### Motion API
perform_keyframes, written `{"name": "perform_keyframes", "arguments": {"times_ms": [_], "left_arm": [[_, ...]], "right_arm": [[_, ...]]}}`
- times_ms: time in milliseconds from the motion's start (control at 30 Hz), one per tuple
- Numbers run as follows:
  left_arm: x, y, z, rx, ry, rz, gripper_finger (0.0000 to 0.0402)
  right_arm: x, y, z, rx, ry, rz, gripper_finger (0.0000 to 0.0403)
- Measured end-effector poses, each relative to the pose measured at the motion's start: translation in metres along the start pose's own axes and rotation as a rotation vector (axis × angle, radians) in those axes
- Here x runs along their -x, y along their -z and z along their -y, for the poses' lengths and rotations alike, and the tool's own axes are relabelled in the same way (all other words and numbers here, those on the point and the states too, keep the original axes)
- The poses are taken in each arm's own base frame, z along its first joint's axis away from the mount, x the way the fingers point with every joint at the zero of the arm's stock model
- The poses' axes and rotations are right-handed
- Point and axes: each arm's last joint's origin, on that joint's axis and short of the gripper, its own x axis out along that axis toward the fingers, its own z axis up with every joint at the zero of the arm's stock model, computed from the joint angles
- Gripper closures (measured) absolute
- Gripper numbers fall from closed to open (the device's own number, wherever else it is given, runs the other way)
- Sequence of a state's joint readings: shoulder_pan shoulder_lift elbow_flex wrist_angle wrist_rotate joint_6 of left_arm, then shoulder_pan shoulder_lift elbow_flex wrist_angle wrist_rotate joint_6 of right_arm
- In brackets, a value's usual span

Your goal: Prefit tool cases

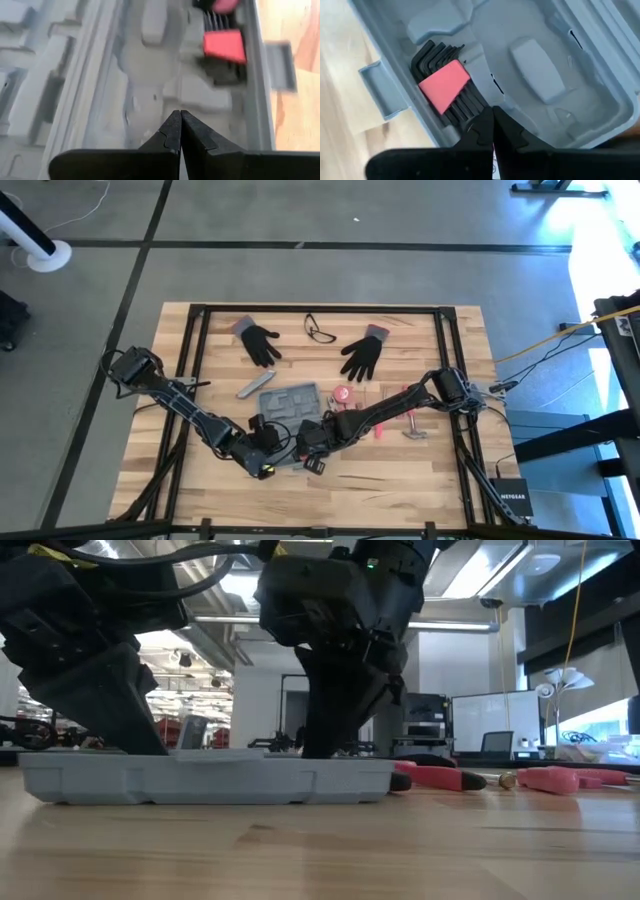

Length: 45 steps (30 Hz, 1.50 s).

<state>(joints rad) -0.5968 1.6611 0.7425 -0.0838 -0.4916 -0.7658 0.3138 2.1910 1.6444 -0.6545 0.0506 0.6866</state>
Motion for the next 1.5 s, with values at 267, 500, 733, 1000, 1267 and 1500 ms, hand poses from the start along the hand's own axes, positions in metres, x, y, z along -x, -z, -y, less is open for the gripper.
{"name": "perform_keyframes", "arguments": {"times_ms": [267, 500, 733, 1000, 1267, 1500], "left_arm": [[-0.012, 0.005, 0.003, 0.104, -0.036, 0.041, 0.0401], [-0.023, 0.013, 0.011, 0.182, -0.013, 0.066, 0.0401], [-0.023, 0.015, 0.012, 0.157, -0.010, 0.051, 0.0401], [-0.024, 0.015, 0.012, 0.145, 0.001, 0.048, 0.0402], [-0.024, 0.016, 0.012, 0.165, 0.003, 0.043, 0.0401], [-0.024, 0.016, 0.012, 0.164, -0.006, 0.051, 0.0402]], "right_arm": [[-0.001, -0.008, -0.009, -0.075, -0.135, 0.060, 0.0403], [0.004, -0.016, -0.018, -0.092, -0.236, 0.080, 0.0403], [0.028, -0.011, -0.006, -0.074, -0.033, 0.060, 0.0403], [0.009, 0.007, 0.001, -0.128, -0.013, 0.006, 0.0403], [0.001, 0.012, -0.002, -0.209, -0.071, 0.025, 0.0403], [0.002, 0.018, -0.012, -0.263, -0.113, 0.011, 0.0403]]}}
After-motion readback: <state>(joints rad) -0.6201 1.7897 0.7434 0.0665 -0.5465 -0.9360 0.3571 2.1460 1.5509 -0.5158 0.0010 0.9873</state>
